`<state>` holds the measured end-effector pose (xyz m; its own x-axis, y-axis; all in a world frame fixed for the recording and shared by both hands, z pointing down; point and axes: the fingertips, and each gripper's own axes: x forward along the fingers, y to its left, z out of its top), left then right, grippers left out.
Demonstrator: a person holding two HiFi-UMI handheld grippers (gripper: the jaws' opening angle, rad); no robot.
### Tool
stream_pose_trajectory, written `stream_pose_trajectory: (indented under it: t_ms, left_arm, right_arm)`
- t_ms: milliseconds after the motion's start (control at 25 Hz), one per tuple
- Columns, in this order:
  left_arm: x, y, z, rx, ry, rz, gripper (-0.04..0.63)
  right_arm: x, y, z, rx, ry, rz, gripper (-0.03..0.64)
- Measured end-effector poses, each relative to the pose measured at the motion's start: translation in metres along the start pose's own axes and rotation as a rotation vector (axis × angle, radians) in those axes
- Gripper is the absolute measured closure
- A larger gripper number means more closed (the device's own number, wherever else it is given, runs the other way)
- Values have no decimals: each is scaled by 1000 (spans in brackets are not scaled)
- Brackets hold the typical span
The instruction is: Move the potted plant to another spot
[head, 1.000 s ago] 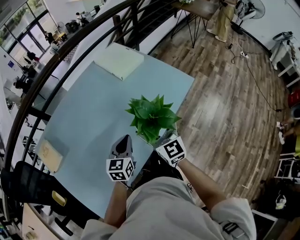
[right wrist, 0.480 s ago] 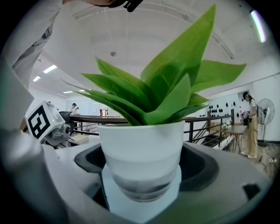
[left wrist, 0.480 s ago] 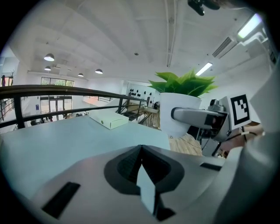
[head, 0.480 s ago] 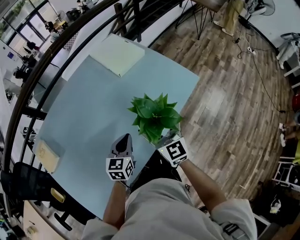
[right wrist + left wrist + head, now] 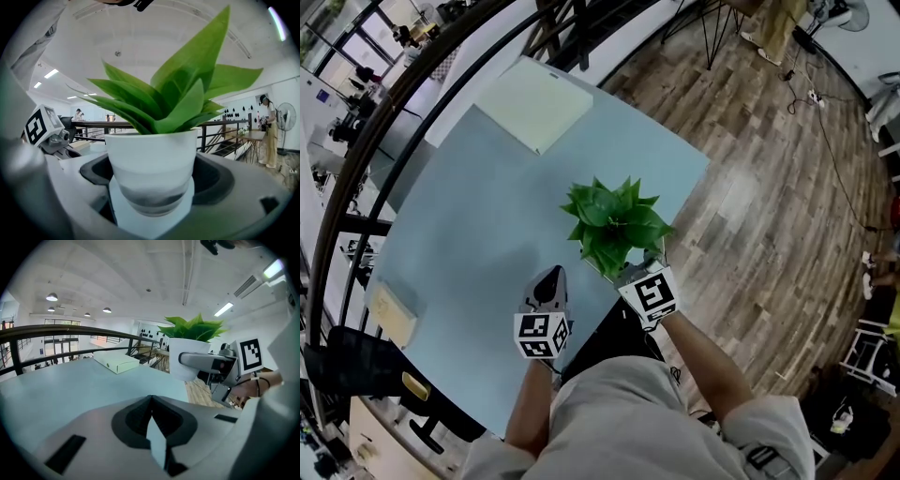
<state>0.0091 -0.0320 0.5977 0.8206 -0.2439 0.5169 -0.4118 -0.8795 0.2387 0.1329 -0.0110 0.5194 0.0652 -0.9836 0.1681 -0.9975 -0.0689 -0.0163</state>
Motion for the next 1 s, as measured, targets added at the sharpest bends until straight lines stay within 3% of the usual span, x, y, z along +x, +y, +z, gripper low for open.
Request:
stream_pose_trajectory:
  t_ms: [560,1000]
  left_arm:
    - [46,4,12,-25,64,38,584]
    - [62,31,17,-64,91,134,584]
  right_arm:
    - [55,-45,-21,28,41,70,117]
    - [106,-69,-42,53,77,138,117]
